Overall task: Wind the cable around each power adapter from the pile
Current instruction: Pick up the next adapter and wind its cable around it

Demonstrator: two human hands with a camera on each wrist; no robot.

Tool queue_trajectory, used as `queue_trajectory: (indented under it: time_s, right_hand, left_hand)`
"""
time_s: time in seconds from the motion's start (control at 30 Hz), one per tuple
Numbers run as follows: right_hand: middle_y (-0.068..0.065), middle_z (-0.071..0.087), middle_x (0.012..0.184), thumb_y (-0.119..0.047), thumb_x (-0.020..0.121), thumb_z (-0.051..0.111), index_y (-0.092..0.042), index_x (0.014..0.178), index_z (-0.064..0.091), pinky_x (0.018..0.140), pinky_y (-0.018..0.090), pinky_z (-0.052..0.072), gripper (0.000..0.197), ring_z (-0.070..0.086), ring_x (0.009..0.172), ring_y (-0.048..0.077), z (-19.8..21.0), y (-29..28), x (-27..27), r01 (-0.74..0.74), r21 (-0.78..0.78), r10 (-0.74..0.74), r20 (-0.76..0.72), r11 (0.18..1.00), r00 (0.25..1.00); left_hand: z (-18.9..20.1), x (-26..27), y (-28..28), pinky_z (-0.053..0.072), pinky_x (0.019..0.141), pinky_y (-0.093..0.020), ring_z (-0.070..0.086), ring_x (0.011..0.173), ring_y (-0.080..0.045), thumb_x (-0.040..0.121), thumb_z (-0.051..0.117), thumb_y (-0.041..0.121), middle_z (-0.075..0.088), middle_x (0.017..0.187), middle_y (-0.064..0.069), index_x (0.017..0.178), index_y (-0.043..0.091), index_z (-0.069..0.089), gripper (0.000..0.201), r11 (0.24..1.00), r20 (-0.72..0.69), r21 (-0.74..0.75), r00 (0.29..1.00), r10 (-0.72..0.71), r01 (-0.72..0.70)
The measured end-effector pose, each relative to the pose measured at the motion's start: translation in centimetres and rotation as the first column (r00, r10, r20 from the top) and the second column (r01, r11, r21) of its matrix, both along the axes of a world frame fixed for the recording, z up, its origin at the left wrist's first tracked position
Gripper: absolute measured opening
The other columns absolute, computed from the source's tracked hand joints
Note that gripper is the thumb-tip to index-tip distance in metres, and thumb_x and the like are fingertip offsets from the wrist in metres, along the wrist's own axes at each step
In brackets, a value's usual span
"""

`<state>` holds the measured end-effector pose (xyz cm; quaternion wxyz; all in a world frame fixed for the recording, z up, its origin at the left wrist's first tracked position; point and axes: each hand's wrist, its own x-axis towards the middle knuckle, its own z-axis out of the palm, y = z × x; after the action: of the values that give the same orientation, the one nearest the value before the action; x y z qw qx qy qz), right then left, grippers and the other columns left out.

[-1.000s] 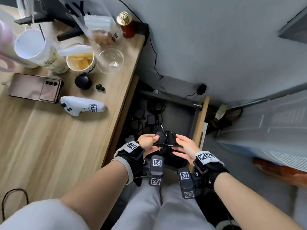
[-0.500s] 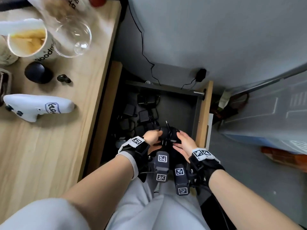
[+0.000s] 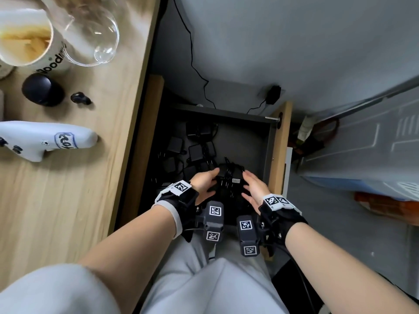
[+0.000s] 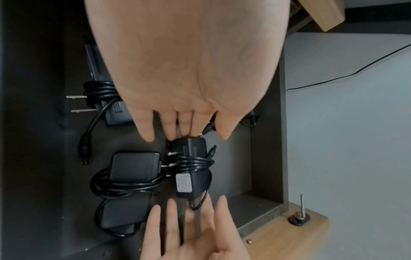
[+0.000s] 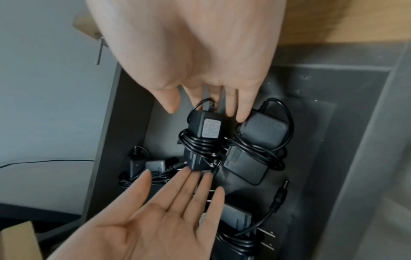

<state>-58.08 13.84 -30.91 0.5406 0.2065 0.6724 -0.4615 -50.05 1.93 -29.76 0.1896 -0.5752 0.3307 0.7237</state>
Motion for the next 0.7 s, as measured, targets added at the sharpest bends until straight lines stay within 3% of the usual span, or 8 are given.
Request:
queue_trajectory:
  time_s: [0.2,0.37,0.47,0.63,0.7]
  right_hand:
    - [0.006,0.032,0.15,-0.023,0.1,0.04,-0.015,0.144,0.033,0.111,0.037,0.031,0.045,0.031,0.138,0.025,4.6,1.2,-0.1,-0.058,0.025,0.059,-0.042,0.998,0.997]
    - [0.014,0.046,0.14,-0.015,0.1,0.038,-0.006,0.132,0.049,0.105,0.039,0.039,0.035,0.046,0.126,0.031,11.0,1.2,-0.7,-0.181,-0.013,0.18,-0.019,0.983,0.983]
    - [0.017,0.053,0.133,-0.015,0.1,0.039,-0.002,0.127,0.052,0.103,0.038,0.04,0.034,0.051,0.122,0.033,15.6,0.2,-1.2,-0.291,-0.048,0.289,-0.044,0.956,0.956]
    - [0.017,0.058,0.128,-0.017,0.098,0.04,-0.004,0.125,0.055,0.088,0.03,0.048,0.033,0.058,0.104,0.026,22.0,-3.5,-0.6,-0.488,-0.101,0.474,-0.138,0.867,0.87]
    - [0.016,0.059,0.126,-0.018,0.098,0.041,-0.005,0.124,0.056,0.078,0.022,0.047,0.033,0.057,0.1,0.021,24.0,-5.6,0.4,-0.565,-0.124,0.543,-0.175,0.815,0.821]
  left_hand:
    - [3.8,0.8,0.8,0.031,0.103,-0.034,0.039,0.133,-0.015,0.1,0.042,0.027,0.046,0.143,0.001,0.137,0.012,0.045,0.041,0.999,-0.017,-0.029,1.0,-0.02,0.02]
    - [10.5,0.9,1.0,0.039,0.098,-0.033,0.054,0.113,-0.021,0.102,0.034,0.032,0.053,0.136,-0.006,0.137,0.011,0.044,0.043,0.992,-0.08,-0.038,0.989,-0.123,0.12]
    - [14.9,1.1,0.7,0.043,0.094,-0.031,0.057,0.113,-0.024,0.101,0.035,0.032,0.056,0.133,-0.01,0.135,0.012,0.047,0.041,0.987,-0.136,-0.092,0.98,-0.144,0.132]
    - [21.8,2.8,-0.5,0.046,0.086,-0.028,0.059,0.103,-0.023,0.098,0.044,0.027,0.06,0.127,-0.012,0.117,0.016,0.054,0.024,0.977,-0.196,-0.208,0.976,-0.093,0.052]
    - [24.1,4.5,-1.4,0.046,0.084,-0.027,0.059,0.1,-0.022,0.098,0.044,0.026,0.062,0.122,-0.011,0.116,0.015,0.054,0.023,0.966,-0.214,-0.257,0.976,-0.043,-0.014]
